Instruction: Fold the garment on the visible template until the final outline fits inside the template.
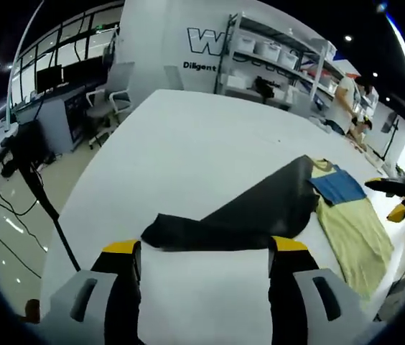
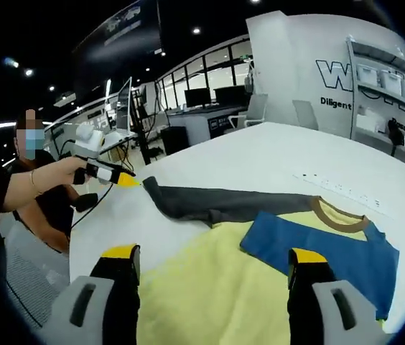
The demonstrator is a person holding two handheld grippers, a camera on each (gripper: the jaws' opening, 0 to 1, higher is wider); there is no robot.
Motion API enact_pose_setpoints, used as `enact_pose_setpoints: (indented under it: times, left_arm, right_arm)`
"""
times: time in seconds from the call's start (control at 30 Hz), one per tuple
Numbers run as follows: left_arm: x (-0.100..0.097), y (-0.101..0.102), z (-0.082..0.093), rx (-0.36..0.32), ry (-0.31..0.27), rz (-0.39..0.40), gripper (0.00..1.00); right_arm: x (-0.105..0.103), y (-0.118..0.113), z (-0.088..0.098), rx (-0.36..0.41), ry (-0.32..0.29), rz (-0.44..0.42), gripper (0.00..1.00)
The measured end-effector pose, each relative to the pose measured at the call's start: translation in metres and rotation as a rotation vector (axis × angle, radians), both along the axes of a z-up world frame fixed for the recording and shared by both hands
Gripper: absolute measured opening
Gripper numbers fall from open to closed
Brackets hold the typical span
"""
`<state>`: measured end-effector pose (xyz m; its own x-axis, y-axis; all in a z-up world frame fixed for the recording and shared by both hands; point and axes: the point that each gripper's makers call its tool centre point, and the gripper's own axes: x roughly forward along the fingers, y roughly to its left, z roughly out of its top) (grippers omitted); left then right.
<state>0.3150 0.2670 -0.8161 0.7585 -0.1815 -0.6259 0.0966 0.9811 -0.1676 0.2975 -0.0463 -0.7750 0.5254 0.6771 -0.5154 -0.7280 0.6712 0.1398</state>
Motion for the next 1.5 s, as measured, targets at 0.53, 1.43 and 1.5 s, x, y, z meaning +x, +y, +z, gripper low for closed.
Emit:
enact_pose_setpoints:
  times: [0.53, 1.43, 1.5]
  left_arm:
    - [0.021, 0.008, -0.025, 0.008, 0.037, 0.039, 0.32]
    - [0.012, -0.004, -0.011, -0.066, 0.067, 0.106, 0.01]
    - [0.016, -0.012, -0.001, -0.063, 0.038, 0.094, 0.01]
  right_arm:
    - [-0.026, -0.062, -0.005, -0.027, 0.014, -0.14, 0.8]
    - [-0.051, -0.102, 0.013, 0.027, 0.034, -0.279, 0.77]
    - [-0.053, -0.103, 0.015, 0.037, 0.039, -0.284, 0.78]
